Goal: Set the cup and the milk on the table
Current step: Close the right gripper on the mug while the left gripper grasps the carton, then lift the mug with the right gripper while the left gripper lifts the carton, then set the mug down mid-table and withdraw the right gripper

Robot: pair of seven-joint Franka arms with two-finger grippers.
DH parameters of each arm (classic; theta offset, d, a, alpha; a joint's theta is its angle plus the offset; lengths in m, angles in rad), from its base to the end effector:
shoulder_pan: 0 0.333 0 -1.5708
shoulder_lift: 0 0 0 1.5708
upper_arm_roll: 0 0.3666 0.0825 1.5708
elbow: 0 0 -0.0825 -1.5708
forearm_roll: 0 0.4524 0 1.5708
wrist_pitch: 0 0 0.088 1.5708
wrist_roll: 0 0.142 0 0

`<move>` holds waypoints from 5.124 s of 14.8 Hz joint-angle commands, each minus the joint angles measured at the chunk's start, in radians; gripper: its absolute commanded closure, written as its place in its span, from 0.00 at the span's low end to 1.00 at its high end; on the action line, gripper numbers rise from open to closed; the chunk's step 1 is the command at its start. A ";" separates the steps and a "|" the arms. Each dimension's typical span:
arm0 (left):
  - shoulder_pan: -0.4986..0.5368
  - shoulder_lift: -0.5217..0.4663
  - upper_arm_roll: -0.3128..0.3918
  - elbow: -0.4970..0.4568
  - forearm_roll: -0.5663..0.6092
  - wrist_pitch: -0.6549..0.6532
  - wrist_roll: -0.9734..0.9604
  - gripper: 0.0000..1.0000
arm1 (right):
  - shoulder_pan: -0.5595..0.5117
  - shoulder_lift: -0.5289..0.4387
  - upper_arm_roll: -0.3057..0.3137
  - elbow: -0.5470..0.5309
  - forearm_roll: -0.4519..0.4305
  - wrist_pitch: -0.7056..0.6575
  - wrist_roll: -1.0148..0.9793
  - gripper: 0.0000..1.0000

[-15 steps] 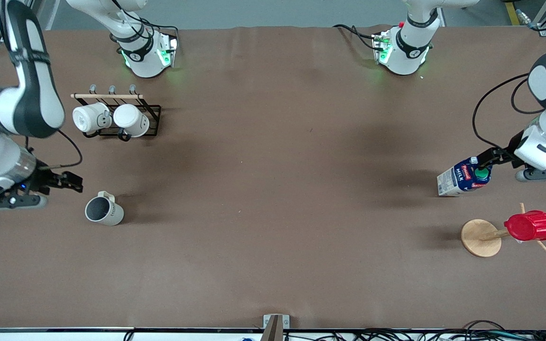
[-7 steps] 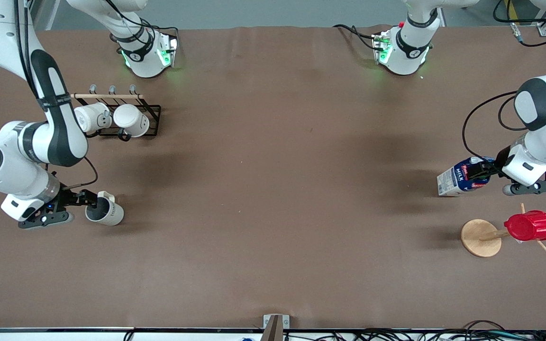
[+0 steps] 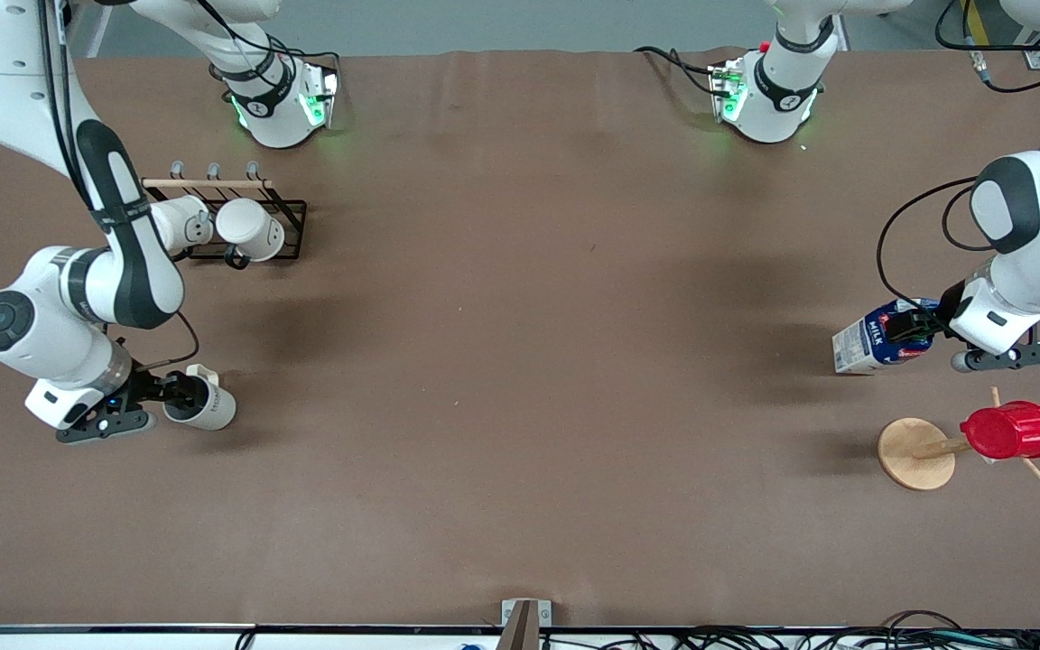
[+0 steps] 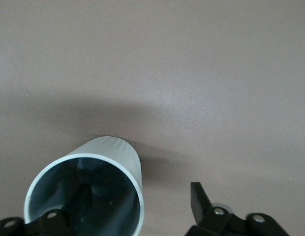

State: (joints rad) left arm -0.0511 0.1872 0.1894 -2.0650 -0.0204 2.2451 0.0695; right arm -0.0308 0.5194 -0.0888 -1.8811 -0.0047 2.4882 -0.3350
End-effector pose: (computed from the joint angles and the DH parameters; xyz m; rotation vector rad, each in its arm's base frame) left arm 0.6339 0.0856 0.3164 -3.1205 -0.1224 0.0086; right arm 0.7154 -0.0835 0.1999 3.0531 0.3567 0.1181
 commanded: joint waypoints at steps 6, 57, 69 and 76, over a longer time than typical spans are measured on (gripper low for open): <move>-0.001 -0.012 0.004 -0.023 -0.010 0.016 0.023 0.05 | -0.001 0.002 0.004 -0.013 0.009 0.002 0.028 1.00; -0.081 0.340 -0.783 0.459 0.385 -0.213 -0.925 1.00 | 0.240 -0.311 0.201 0.451 -0.112 -0.834 1.096 0.00; -0.104 0.394 -0.814 0.473 0.468 -0.213 -0.956 0.99 | 0.052 -0.475 0.008 0.453 0.017 -1.022 0.461 0.00; -0.099 0.394 -0.834 0.467 0.464 -0.213 -0.956 0.97 | -0.011 -0.473 0.083 0.447 0.012 -1.026 0.468 0.00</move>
State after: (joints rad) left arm -0.1546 0.5709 -0.6322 -1.6144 0.4247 2.0506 -0.8670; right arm -0.0174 0.0670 -0.0334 -1.4115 -0.0046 1.4608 0.1377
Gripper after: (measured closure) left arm 0.696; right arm 0.000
